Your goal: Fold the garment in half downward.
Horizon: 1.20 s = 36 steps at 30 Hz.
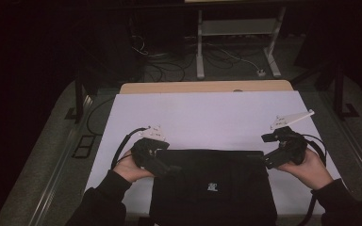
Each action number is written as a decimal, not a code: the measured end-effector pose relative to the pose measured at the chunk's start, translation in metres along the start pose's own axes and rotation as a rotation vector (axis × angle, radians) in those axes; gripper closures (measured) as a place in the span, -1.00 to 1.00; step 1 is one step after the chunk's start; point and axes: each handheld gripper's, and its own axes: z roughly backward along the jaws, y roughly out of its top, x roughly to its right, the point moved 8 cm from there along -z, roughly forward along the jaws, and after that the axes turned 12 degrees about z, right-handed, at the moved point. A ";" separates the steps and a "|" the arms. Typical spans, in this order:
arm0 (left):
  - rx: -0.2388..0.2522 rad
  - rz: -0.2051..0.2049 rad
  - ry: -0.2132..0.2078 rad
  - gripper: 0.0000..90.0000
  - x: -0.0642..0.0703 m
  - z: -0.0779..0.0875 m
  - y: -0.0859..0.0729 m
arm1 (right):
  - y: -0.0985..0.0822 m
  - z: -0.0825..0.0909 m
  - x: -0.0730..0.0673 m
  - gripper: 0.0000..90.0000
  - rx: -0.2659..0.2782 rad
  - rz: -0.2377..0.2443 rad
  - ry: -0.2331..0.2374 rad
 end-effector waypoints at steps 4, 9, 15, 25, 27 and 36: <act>0.003 0.004 0.005 -1.00 -0.005 0.001 0.002 | 0.001 -0.003 0.003 -1.00 -0.003 0.004 0.002; -0.001 0.017 0.010 -1.00 -0.013 0.000 0.002 | 0.001 -0.007 0.008 -1.00 -0.008 0.004 -0.001; 0.002 0.028 -0.023 -1.00 -0.020 -0.002 0.004 | -0.001 -0.011 0.016 -1.00 -0.010 -0.002 -0.008; 0.016 0.048 -0.007 -1.00 -0.039 -0.008 0.007 | -0.009 -0.017 0.031 -1.00 -0.007 -0.019 -0.013; 0.014 0.062 0.010 -1.00 -0.043 -0.010 0.007 | -0.011 -0.018 0.033 -1.00 -0.005 -0.026 -0.013; 0.009 0.094 0.028 -1.00 -0.054 -0.013 0.005 | -0.022 -0.022 0.045 -1.00 0.000 -0.053 -0.018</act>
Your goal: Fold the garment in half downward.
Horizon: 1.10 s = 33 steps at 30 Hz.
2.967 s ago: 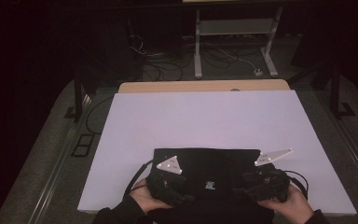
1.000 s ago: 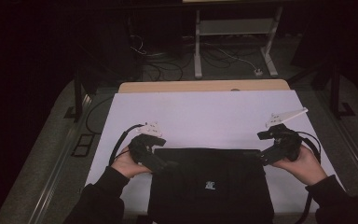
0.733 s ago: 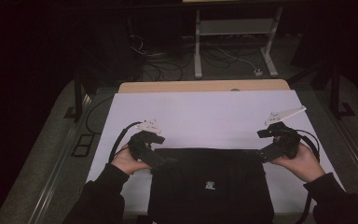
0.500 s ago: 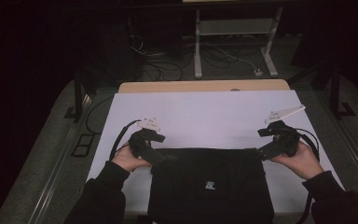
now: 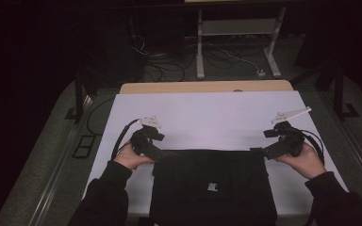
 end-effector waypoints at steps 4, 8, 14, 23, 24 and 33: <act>0.010 0.013 0.003 -1.00 -0.006 0.001 0.000 | -0.004 -0.004 0.004 -1.00 0.003 -0.005 0.006; 0.030 0.024 0.004 -1.00 -0.012 0.002 -0.001 | -0.008 -0.007 0.009 -1.00 -0.001 -0.011 0.002; 0.035 0.034 0.007 -1.00 -0.020 0.002 -0.002 | -0.014 -0.008 0.015 -1.00 0.000 -0.025 -0.001; 0.017 0.069 0.014 -1.00 -0.035 -0.003 -0.009 | -0.023 -0.012 0.022 -1.00 -0.009 -0.052 0.001; 0.022 0.072 0.017 -1.00 -0.037 -0.003 -0.010 | -0.025 -0.013 0.023 -1.00 -0.013 -0.053 0.000; 0.022 0.113 0.038 -1.00 -0.055 -0.008 -0.019 | -0.033 -0.018 0.031 -1.00 -0.031 -0.074 -0.011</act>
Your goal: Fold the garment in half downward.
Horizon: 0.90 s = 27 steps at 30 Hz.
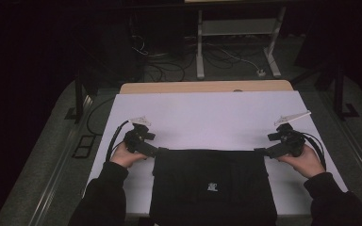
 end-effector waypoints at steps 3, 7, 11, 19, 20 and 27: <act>-0.001 0.008 -0.002 -1.00 -0.002 -0.001 -0.001 | -0.002 -0.002 0.002 -1.00 -0.002 0.003 0.000; -0.008 0.025 -0.002 -1.00 -0.005 -0.003 -0.002 | -0.004 -0.004 0.003 -1.00 -0.009 -0.002 0.003; -0.041 0.028 0.000 -1.00 -0.007 -0.009 -0.006 | -0.007 -0.007 0.005 -1.00 -0.017 -0.005 -0.001; -0.049 0.041 0.001 -0.74 -0.014 -0.008 -0.012 | -0.015 -0.011 0.010 -0.92 -0.032 -0.015 -0.003; -0.050 0.046 -0.003 -0.71 -0.014 -0.008 -0.013 | -0.016 -0.011 0.011 -0.89 -0.034 -0.017 -0.002; -0.071 0.033 0.004 -0.53 -0.016 -0.010 -0.016 | -0.021 -0.010 0.011 -0.64 -0.031 -0.037 0.010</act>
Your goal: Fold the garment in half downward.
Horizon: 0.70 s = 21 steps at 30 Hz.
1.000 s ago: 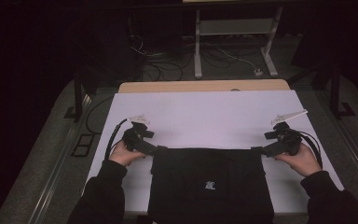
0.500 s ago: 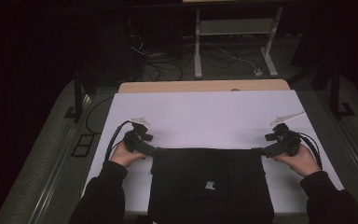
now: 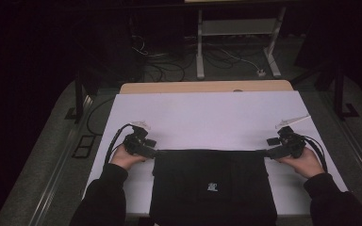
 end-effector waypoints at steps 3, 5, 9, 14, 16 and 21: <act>0.001 0.000 -0.004 -0.37 0.000 0.000 0.000 | -0.003 -0.001 0.001 -0.48 -0.007 0.007 0.012; 0.000 -0.002 -0.002 -0.30 0.000 0.000 0.000 | -0.004 -0.001 0.000 -0.38 -0.012 0.013 0.019; -0.001 -0.011 0.016 -0.17 -0.002 -0.002 -0.001 | -0.006 -0.003 0.000 -0.20 -0.022 0.018 0.026; -0.009 -0.032 0.044 0.01 -0.004 -0.004 -0.003 | -0.007 -0.006 -0.001 0.08 -0.046 0.029 0.018; -0.005 -0.043 0.056 0.09 -0.003 -0.004 -0.003 | -0.007 -0.007 -0.002 0.21 -0.049 0.033 0.020; -0.007 -0.075 0.079 0.41 -0.002 -0.006 -0.003 | -0.008 -0.010 -0.003 0.62 -0.069 0.037 0.017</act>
